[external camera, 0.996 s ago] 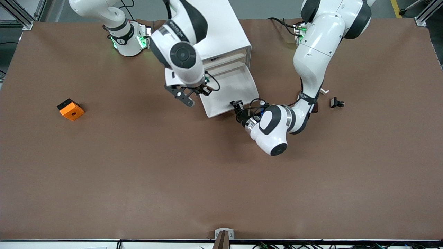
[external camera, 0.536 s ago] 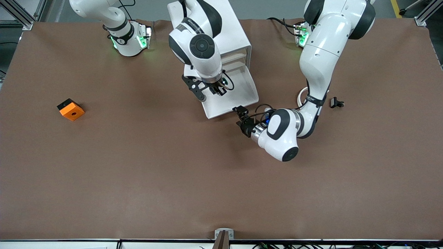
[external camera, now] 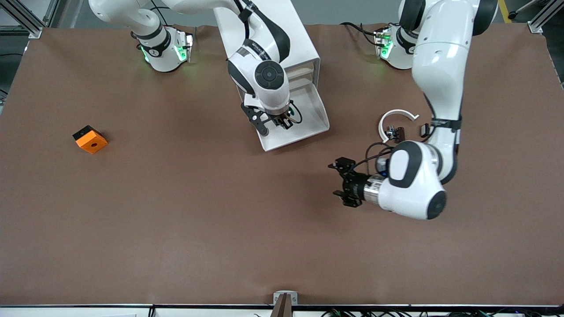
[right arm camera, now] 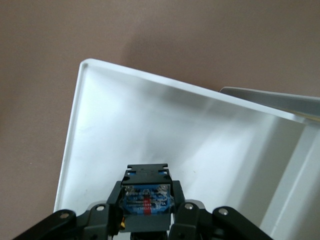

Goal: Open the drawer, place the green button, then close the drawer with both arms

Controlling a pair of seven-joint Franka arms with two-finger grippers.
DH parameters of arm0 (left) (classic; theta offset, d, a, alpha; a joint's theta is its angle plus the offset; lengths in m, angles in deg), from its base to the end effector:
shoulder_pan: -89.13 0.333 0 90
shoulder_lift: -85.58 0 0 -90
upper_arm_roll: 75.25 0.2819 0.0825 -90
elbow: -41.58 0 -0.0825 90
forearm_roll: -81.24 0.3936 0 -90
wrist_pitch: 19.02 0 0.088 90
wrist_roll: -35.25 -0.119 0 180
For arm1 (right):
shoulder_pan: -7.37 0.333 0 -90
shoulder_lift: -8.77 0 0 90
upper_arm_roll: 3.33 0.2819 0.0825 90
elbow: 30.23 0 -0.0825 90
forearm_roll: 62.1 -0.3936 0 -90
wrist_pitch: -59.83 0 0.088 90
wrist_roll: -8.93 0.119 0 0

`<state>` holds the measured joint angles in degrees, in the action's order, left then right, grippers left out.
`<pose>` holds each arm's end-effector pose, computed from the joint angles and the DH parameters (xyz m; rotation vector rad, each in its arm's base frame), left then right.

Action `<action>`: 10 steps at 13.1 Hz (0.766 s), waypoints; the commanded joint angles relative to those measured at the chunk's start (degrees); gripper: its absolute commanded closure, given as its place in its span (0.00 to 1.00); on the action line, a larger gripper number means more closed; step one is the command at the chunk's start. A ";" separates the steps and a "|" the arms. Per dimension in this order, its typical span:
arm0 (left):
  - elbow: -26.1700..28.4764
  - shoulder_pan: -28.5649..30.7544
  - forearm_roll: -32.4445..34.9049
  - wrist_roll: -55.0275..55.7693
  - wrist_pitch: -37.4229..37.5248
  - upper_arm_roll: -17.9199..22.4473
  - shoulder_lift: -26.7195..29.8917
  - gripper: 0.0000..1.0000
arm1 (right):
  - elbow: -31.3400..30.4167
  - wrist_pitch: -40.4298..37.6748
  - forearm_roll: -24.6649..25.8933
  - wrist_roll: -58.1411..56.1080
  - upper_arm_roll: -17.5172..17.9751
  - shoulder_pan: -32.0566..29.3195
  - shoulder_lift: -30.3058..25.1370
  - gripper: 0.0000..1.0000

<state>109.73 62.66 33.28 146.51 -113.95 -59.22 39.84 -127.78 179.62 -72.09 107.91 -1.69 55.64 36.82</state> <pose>0.6693 -0.2566 0.2777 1.6882 2.3937 -1.0227 0.4112 0.5028 0.2546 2.7314 -1.4110 -0.2801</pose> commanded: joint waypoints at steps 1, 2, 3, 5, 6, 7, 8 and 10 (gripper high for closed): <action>0.75 -0.24 0.67 -6.73 -0.08 4.86 4.06 0.00 | 1.49 1.05 -0.73 1.04 -0.49 0.95 2.00 0.63; 0.92 -0.16 0.76 -11.98 0.10 6.02 5.73 0.00 | 1.58 1.49 -0.90 1.04 -0.49 1.12 2.36 0.63; 1.01 -0.16 1.11 -18.56 0.01 6.20 7.05 0.00 | 1.58 1.93 -0.90 1.04 -0.49 1.38 2.53 0.63; 1.10 1.76 2.24 -25.71 0.36 6.29 7.68 0.00 | 1.58 2.02 -0.91 0.95 -0.49 1.74 3.06 0.63; 1.19 1.95 5.74 -28.35 0.45 6.20 9.51 0.00 | 1.58 2.11 -0.90 1.04 -0.49 1.74 3.24 0.63; 1.19 2.04 10.82 -33.86 0.45 5.94 10.31 0.00 | 1.58 2.37 -0.90 0.95 -0.49 1.74 3.24 0.61; 1.27 1.95 13.74 -40.44 0.54 5.85 10.49 0.00 | 1.58 2.37 -0.90 0.95 -0.49 1.83 3.41 0.59; 2.42 0.81 20.32 -51.10 0.54 5.68 10.75 0.00 | 1.67 2.37 -0.90 0.95 -0.49 2.18 3.59 0.46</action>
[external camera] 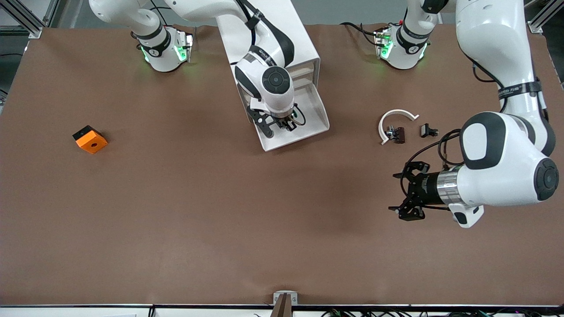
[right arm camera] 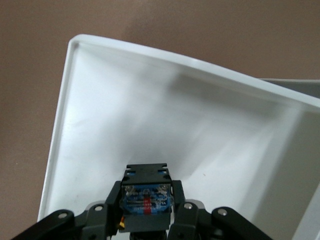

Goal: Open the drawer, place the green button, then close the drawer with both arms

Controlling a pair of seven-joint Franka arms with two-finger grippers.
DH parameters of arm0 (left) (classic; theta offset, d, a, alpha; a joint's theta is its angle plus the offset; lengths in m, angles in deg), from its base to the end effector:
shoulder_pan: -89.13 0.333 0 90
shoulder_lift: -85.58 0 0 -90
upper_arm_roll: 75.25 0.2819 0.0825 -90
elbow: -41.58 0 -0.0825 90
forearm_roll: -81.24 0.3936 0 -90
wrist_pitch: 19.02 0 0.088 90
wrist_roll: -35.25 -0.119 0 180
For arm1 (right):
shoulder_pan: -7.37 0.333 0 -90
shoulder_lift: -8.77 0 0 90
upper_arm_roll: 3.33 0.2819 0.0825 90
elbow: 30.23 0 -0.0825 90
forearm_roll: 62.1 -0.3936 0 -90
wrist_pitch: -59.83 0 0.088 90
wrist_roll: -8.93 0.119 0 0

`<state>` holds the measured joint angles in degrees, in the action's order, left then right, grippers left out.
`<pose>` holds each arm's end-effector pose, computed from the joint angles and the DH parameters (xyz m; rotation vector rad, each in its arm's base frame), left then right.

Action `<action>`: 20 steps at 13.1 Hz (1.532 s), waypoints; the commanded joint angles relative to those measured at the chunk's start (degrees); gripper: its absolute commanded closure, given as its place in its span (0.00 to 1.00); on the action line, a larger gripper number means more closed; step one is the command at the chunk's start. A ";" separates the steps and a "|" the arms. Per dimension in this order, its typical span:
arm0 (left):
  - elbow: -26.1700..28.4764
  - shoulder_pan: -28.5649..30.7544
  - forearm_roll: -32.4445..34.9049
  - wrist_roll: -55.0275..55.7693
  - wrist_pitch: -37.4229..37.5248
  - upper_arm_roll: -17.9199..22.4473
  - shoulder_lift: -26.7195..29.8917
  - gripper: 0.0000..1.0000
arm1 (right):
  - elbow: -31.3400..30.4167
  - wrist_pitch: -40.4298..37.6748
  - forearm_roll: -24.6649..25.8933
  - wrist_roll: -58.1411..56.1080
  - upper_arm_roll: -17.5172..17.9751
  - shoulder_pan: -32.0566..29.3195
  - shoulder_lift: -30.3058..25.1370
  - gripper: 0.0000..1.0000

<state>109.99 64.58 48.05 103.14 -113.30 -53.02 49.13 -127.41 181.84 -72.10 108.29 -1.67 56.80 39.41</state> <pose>0.6902 -0.1521 0.3842 2.4202 1.6135 -0.4632 0.4032 0.5127 0.2309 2.7344 -1.3993 -0.2752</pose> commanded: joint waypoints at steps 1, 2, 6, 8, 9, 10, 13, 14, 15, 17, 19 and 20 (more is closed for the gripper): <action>2.51 -1.72 8.37 -10.21 -0.11 -1.13 1.46 0.00 | 1.64 0.07 -0.81 0.39 -0.51 1.02 0.91 0.23; 2.60 -2.68 9.79 -12.59 -0.11 -1.92 1.46 0.00 | 1.73 -0.02 -0.81 -0.04 -0.51 1.02 0.91 0.04; 3.91 -5.85 13.23 -17.68 -0.29 -2.19 2.34 0.00 | 3.58 -2.03 -0.81 0.04 -0.51 0.49 -0.05 0.00; 5.41 -6.20 13.50 -23.65 -1.68 -2.28 1.82 0.00 | 6.03 -7.54 -0.90 -0.57 -0.77 -0.55 -1.54 0.00; 6.89 -7.25 13.50 -24.73 -3.26 -2.28 1.90 0.00 | 8.22 -11.67 -0.90 -0.75 -0.69 -1.78 -1.90 0.00; 8.65 -8.13 13.50 -25.78 -4.32 -2.28 2.34 0.00 | 10.50 -16.23 -0.90 -2.32 -0.60 -3.01 -2.16 0.00; 13.57 -11.64 16.47 -30.27 -6.69 -2.37 4.35 0.00 | 12.37 -24.34 -1.25 -13.02 -0.60 -6.87 -5.84 0.00; 17.77 -12.53 17.79 -33.41 -10.88 -2.89 6.62 0.00 | 12.37 -27.06 -1.42 -16.97 -0.60 -8.80 -7.42 0.00; 21.46 -12.45 17.81 -36.22 -15.80 -3.85 8.30 0.00 | 12.28 -29.96 -1.60 -22.32 -0.69 -10.74 -9.01 0.00; 24.83 -12.53 17.89 -37.39 -21.54 -4.74 8.59 0.00 | 11.58 -33.84 -1.69 -32.60 -0.77 -14.69 -12.61 0.00; 26.15 -14.02 17.98 -37.57 -24.88 -6.14 6.84 0.00 | 8.52 -34.12 -1.60 -40.17 -0.86 -17.95 -16.91 0.00; 26.51 -14.81 17.89 -37.31 -25.85 -6.23 6.65 0.00 | 5.89 -33.86 -1.69 -46.04 -0.86 -19.88 -19.72 0.00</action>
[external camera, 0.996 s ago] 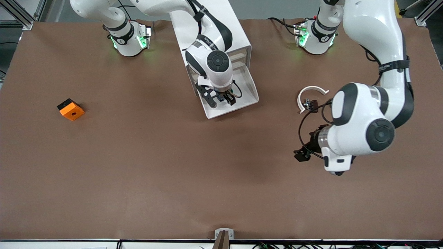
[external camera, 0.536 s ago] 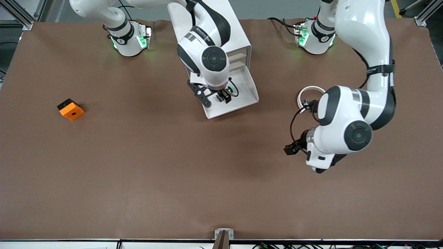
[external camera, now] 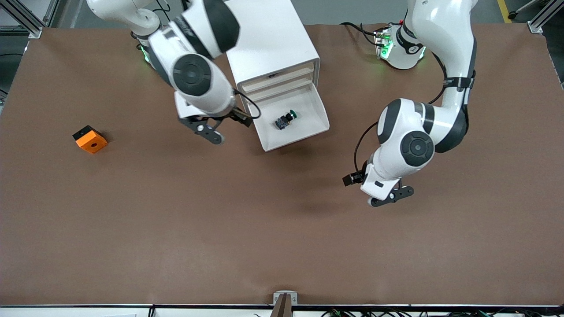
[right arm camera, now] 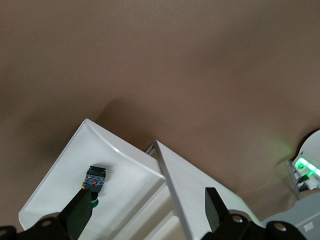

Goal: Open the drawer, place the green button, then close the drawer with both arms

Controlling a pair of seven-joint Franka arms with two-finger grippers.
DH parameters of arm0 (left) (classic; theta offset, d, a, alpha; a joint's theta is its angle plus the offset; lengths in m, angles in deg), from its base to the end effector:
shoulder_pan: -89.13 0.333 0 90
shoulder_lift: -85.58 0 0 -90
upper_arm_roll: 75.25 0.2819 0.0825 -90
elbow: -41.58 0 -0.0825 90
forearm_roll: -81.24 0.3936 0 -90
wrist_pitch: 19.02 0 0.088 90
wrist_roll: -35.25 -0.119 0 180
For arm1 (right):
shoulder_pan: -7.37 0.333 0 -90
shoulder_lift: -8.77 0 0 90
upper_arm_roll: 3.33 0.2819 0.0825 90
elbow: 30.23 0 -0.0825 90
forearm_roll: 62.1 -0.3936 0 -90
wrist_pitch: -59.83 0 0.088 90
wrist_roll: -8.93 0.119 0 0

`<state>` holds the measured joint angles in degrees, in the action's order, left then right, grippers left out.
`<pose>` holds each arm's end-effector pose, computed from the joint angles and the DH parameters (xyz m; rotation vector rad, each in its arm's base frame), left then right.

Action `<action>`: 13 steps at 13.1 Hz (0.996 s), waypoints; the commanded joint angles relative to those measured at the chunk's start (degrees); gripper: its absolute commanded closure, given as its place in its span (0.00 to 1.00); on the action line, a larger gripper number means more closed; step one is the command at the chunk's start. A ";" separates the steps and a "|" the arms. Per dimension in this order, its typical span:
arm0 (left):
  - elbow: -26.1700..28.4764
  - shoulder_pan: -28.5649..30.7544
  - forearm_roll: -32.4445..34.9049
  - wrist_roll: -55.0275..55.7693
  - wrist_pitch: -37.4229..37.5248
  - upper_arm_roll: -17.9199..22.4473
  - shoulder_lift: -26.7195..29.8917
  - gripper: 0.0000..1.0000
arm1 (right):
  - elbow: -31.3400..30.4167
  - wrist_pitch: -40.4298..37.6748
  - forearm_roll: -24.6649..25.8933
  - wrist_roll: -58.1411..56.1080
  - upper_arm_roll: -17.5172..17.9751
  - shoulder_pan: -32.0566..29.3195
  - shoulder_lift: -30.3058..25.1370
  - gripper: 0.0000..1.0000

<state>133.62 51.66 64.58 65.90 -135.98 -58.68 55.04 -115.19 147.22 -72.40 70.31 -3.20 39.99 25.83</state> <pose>0.6110 -0.2725 0.2768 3.0412 0.4273 -0.1693 0.5090 0.3534 0.4416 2.9422 -0.7742 -0.4685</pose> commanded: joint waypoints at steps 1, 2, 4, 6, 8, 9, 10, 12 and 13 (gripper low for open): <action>2.79 -2.17 1.36 0.55 -3.36 -0.58 0.31 0.00 | -9.32 1.28 -1.30 -13.87 0.58 -5.27 -8.77 0.00; 2.87 -2.69 1.27 0.55 -3.62 -0.84 -0.57 0.00 | -12.48 2.33 -1.30 -18.71 0.58 -7.38 -11.24 0.00; 5.15 -2.52 -1.00 0.55 -3.98 -2.50 -0.14 0.00 | -20.38 7.33 -1.12 -29.86 0.49 -11.60 -16.86 0.00; 6.20 -3.14 -3.64 0.55 -4.42 -4.17 -0.40 0.00 | -24.19 9.99 -0.68 -38.93 0.40 -15.20 -19.69 0.00; 9.01 -2.88 -4.17 0.55 -7.73 -7.68 -0.40 0.00 | -24.20 9.73 0.46 -45.53 0.40 -19.33 -20.05 0.00; 11.29 -3.05 -4.35 0.64 -12.28 -9.52 -0.66 0.00 | -24.20 9.64 0.81 -49.74 0.40 -21.79 -20.14 0.00; 13.57 -2.96 -5.13 0.64 -17.37 -11.54 -0.92 0.00 | -24.11 9.55 0.99 -53.18 0.40 -24.25 -20.14 0.00; 16.84 -3.22 -8.64 0.64 -23.74 -14.36 -1.36 0.00 | -23.15 9.64 1.08 -59.85 0.49 -29.34 -19.96 0.00; 17.54 -3.05 -8.83 1.77 -23.58 -16.03 -1.45 0.00 | -22.10 9.64 1.16 -62.94 0.40 -31.37 -19.96 0.00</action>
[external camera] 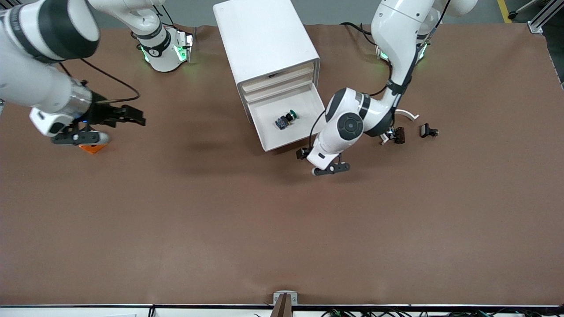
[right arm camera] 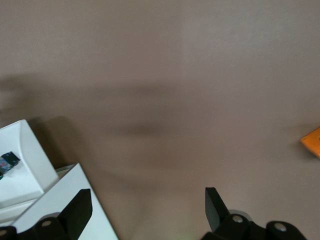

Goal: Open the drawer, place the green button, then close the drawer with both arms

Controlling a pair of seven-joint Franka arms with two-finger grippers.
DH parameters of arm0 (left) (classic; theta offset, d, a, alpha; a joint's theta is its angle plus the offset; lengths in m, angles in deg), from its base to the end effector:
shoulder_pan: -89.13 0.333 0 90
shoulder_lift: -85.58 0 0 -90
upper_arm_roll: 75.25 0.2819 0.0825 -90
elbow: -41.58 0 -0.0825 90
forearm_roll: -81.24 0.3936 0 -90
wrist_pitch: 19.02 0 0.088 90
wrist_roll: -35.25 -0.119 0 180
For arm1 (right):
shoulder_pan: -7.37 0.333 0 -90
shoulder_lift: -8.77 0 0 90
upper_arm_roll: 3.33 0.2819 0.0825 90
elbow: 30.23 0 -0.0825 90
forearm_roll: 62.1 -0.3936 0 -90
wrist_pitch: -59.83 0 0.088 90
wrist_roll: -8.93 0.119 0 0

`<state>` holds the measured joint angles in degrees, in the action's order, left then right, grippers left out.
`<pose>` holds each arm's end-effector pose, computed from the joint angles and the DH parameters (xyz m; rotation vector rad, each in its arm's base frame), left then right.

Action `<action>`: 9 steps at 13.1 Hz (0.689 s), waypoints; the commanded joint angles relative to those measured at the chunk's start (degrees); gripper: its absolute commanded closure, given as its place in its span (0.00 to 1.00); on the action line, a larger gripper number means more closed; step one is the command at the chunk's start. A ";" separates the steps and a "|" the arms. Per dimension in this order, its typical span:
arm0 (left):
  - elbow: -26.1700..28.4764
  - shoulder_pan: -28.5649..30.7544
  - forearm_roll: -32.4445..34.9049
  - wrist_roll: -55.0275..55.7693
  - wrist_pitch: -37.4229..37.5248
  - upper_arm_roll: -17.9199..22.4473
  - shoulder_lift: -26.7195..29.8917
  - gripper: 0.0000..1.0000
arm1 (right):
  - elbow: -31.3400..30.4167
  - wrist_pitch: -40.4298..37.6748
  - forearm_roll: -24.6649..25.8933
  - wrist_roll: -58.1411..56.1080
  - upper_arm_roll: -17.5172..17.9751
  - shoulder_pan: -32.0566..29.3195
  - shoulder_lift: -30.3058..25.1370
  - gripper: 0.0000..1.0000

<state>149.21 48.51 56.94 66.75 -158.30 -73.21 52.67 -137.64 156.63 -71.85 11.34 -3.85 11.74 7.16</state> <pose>0.4837 -0.3917 0.1532 2.9219 0.2887 -0.2371 0.5420 0.0547 0.4595 -2.9730 0.0124 0.2472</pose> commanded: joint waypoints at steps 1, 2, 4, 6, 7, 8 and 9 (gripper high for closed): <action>2.31 0.01 -1.11 2.24 -1.26 -2.64 0.91 0.00 | 1.92 0.05 1.05 -4.17 1.13 -4.09 -1.12 0.00; 3.10 0.10 -1.10 3.73 -1.00 -3.70 1.00 0.00 | 2.90 -0.04 2.18 -4.17 1.14 -4.45 -1.11 0.00; 3.46 0.10 -1.10 6.89 2.15 -5.72 1.61 0.00 | 4.92 -1.18 4.21 -4.08 1.05 -4.46 -1.11 0.00; 3.55 0.01 -1.10 8.83 6.37 -7.31 2.66 0.00 | 6.41 -2.32 4.74 -4.00 1.14 -4.28 -1.11 0.00; 3.72 0.01 -1.10 9.89 7.43 -8.45 2.76 0.00 | 7.12 -2.50 5.18 -3.91 1.31 -4.19 -1.11 0.00; 3.98 0.01 -1.10 11.20 7.44 -9.59 2.76 0.00 | 7.65 -2.50 5.53 -3.91 1.49 -4.02 -1.11 0.00; 4.07 -0.07 -1.10 12.35 7.44 -10.47 2.67 0.00 | 8.00 -2.59 5.62 -3.99 1.49 -3.93 -1.20 0.00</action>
<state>151.33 48.52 56.61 77.24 -151.54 -82.13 53.49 -130.84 155.08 -67.28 7.42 -2.98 8.00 6.40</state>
